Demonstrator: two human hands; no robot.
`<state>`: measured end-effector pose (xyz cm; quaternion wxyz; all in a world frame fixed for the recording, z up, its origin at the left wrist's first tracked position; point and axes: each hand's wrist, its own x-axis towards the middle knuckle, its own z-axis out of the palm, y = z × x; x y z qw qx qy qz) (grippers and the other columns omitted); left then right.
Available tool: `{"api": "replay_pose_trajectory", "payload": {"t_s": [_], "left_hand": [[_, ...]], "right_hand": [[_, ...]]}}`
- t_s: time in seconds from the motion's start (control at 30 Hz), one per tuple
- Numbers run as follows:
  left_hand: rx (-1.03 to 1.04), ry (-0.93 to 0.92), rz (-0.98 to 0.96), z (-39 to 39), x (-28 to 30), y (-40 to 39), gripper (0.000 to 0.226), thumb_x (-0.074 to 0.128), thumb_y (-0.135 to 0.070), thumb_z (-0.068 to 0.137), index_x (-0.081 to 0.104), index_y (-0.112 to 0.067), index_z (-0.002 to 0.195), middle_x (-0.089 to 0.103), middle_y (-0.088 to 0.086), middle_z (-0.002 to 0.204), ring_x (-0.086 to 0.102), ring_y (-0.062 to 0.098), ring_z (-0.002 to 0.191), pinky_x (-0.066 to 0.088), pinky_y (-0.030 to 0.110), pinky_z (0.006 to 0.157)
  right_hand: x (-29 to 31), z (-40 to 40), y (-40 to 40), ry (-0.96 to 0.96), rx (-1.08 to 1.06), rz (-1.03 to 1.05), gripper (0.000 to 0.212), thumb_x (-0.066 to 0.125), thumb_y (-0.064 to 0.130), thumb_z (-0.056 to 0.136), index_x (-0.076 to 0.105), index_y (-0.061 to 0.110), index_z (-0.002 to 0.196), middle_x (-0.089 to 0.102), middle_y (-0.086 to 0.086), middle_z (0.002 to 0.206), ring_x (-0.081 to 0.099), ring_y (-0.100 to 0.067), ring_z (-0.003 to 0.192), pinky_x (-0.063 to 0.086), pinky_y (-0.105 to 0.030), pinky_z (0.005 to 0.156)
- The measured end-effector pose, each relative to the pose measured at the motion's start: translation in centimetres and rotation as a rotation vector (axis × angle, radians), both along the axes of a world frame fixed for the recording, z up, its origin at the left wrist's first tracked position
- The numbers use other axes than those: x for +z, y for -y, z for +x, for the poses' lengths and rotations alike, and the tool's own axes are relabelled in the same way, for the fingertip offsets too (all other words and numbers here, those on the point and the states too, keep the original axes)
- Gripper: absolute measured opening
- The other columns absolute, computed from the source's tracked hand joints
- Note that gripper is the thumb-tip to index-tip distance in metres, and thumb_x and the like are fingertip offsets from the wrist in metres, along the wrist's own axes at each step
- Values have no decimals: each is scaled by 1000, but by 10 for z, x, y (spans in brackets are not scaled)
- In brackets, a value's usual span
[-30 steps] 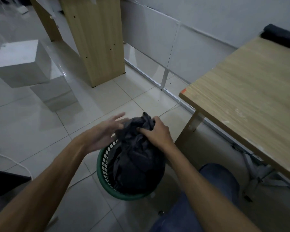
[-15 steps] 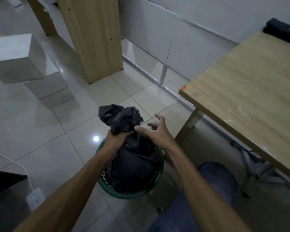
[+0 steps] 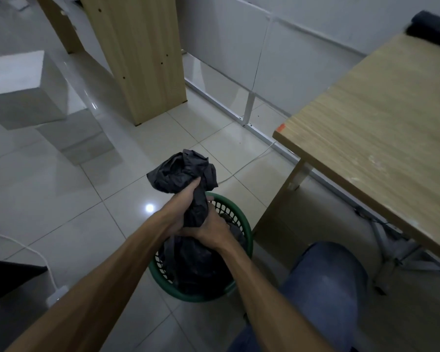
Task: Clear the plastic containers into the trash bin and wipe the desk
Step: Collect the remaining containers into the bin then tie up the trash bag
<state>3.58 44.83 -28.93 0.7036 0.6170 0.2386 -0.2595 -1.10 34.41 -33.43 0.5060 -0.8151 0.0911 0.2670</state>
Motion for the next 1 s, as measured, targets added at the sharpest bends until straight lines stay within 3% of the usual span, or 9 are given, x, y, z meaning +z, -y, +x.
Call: {"api": "replay_pose_trajectory", "payload": {"t_s": [0.1,0.17,0.3,0.4,0.53,0.6,0.73,0.8,1.0], "left_hand": [[7,34,48,7,-1,2,56,62,-50,98,62,-3,130,70,26,124,69,39,115,53,52,105],[-30,66,-2,8,-6,1,61,69,-52,93,59,-11,137,73,17,122,71,30,110,57,45,98],[-241,84,52,-11,-13,-18,103,90,-57,67,36,-19,145,63,1,132,68,16,111,59,38,93],[-522,119,103,-32,-31,-27,84,90,-27,77,37,-23,143,66,0,129,72,12,109,60,34,93],[-604,319,188,-46,-50,-13,104,97,-21,66,37,-21,151,62,-5,139,60,6,127,50,26,108],[-513,337,210,-47,-58,-7,92,94,-14,70,46,-18,148,63,-6,138,59,6,128,50,16,101],[-536,361,583,-51,-65,3,52,76,-42,75,70,-17,121,74,3,116,69,22,105,56,39,93],[-674,358,778,-51,-72,8,63,50,-57,70,72,-7,102,75,12,101,70,32,95,56,42,83],[-799,395,703,-35,-71,1,26,59,-21,78,66,3,86,71,19,89,66,32,85,54,38,75]], "right_hand": [[4,0,0,4,-18,-53,41,68,51,64,65,29,99,73,-5,109,68,-32,104,55,-48,93],[7,1,2,0,-49,-92,24,57,47,69,61,26,80,73,-11,101,68,-35,98,55,-48,92],[22,12,14,-118,-198,-53,31,57,40,88,66,15,104,70,-11,109,67,-34,100,51,-35,83],[28,24,22,-280,-255,119,29,63,34,90,71,8,102,74,-9,94,70,-28,81,52,-34,68],[33,27,22,-398,-213,308,43,75,44,91,75,10,118,77,-9,107,73,-29,98,60,-39,87],[35,27,26,-438,-200,344,44,81,47,84,78,14,113,79,-8,108,73,-28,103,59,-42,95],[39,33,33,-314,-269,374,43,88,47,77,77,20,108,79,1,102,74,-18,95,61,-34,84],[40,38,33,-175,-331,327,47,88,38,80,73,20,120,78,2,108,73,-16,94,60,-31,80],[25,38,37,-173,-558,373,39,68,24,99,62,6,133,72,-6,104,71,-26,94,59,-34,73]]}}
